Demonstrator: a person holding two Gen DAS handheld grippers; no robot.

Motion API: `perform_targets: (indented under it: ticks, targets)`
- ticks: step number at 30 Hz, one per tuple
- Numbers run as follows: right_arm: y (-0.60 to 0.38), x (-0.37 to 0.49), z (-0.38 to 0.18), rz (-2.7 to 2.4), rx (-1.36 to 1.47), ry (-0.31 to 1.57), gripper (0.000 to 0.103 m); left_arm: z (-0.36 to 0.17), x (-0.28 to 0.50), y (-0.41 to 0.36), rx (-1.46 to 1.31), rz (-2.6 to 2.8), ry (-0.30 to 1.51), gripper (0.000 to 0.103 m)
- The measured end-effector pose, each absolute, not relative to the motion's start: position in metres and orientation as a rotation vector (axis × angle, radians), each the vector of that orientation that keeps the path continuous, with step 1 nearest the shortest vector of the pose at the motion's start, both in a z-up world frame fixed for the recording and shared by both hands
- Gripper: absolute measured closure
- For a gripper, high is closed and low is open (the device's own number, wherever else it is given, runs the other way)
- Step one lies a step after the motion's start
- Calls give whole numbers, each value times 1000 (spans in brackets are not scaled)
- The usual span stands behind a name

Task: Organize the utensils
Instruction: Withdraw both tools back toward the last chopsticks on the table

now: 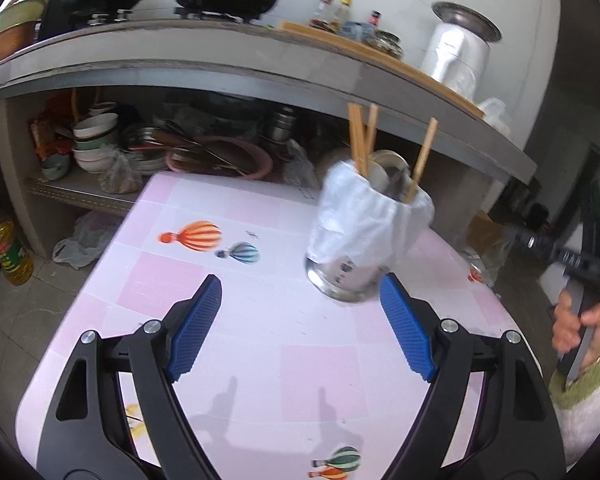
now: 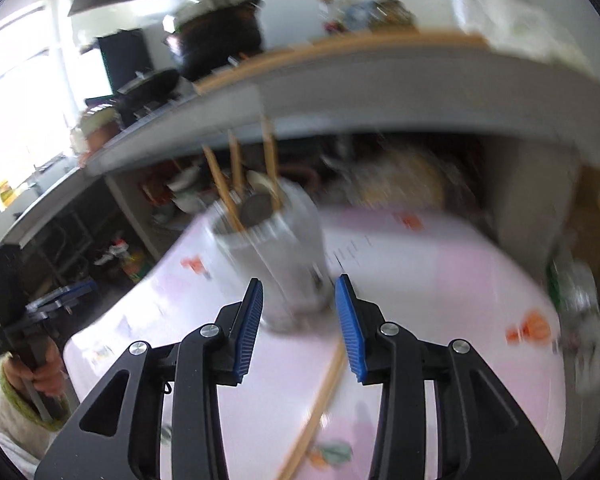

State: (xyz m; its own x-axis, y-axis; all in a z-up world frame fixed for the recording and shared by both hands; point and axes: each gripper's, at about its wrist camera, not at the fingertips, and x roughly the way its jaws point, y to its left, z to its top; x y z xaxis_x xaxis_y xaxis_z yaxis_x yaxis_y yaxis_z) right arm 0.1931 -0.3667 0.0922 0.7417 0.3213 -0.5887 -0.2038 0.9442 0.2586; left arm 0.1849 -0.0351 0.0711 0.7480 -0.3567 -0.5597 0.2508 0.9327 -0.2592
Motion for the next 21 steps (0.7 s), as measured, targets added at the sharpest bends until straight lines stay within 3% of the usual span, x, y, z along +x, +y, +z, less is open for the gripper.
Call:
perform_targets:
  ticks: [8, 21]
  targets:
    - [-375, 153, 17, 216, 301, 814, 66, 51, 181, -84, -105, -429, 710, 26]
    - [-344, 161, -41, 209, 255, 947, 90, 6, 174, -146, -23, -517, 807, 26]
